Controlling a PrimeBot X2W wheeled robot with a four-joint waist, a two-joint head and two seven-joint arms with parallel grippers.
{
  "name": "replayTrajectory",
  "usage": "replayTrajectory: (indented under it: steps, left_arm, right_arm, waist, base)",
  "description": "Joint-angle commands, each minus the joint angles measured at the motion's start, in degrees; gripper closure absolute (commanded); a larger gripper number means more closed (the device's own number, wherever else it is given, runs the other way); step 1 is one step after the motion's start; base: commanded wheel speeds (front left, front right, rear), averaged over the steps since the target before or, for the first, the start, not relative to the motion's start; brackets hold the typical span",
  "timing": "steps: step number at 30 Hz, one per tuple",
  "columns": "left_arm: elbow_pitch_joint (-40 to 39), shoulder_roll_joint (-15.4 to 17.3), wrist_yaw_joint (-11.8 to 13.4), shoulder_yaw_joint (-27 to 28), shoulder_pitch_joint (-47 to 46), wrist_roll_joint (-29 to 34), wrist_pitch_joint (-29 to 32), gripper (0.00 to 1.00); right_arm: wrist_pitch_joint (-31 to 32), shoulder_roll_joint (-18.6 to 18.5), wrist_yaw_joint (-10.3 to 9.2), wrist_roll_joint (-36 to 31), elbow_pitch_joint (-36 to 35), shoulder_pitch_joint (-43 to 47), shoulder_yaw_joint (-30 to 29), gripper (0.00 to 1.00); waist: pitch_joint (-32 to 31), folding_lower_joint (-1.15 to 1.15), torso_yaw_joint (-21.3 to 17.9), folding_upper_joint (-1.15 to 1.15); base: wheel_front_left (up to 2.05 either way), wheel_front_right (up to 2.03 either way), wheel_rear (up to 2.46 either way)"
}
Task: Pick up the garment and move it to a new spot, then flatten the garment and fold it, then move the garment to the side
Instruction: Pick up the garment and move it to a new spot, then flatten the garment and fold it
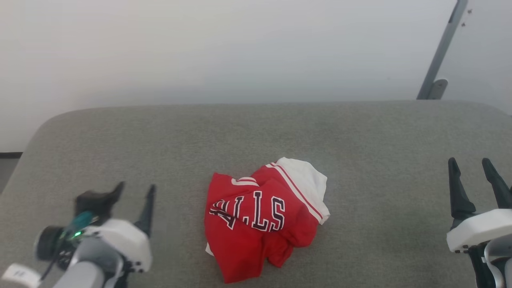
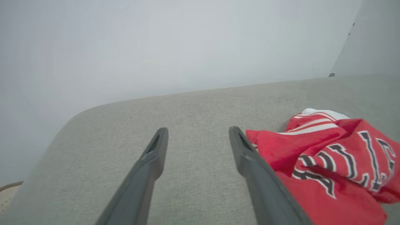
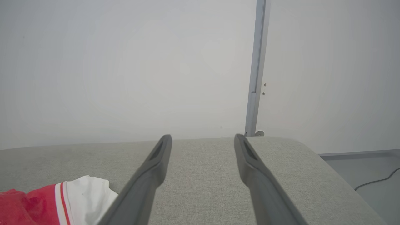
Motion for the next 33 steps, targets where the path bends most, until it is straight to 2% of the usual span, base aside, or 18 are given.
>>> replayTrajectory:
  steps: [1,8,16,27,33]
  left_arm:
    - [-0.4,0.2,0.4,0.5,0.9,-0.6,-0.5,0.00]
    - [-5.0,3.1,1.9,4.9,6.5,-2.4,-4.5,0.00]
    - [-9.9,4.6,3.9,8.7,13.5,-4.9,-7.3,0.00]
    - [-12.9,4.9,4.6,9.3,14.9,-5.3,-7.4,0.00]
    - [-14.2,4.3,4.9,8.1,13.7,-4.7,-6.8,0.00]
  right_arm:
    - [0.1,0.2,0.01,-0.2,-0.3,0.5,-0.2,0.00]
    - [-0.6,0.8,0.02,-0.6,-0.9,1.7,-0.7,0.00]
    - [-1.2,1.0,0.02,0.1,-0.5,2.9,-0.6,0.00]
    - [-0.5,0.6,0.01,1.0,-0.6,3.1,0.5,0.00]
    - [1.4,-0.5,0.01,2.0,-0.1,1.3,3.4,0.00]
  waist:
    - [-0.2,0.00,0.2,0.00]
    - [-0.5,0.00,0.9,0.00]
    - [-0.7,0.00,1.2,0.00]
    - [-0.3,0.00,2.0,0.00]
    - [0.8,0.00,4.1,0.00]
  base:
    - [0.00,0.00,0.00]
    - [0.00,0.00,0.00]
    - [0.00,0.00,0.00]
    - [0.00,0.00,0.00]
    - [0.00,0.00,0.00]
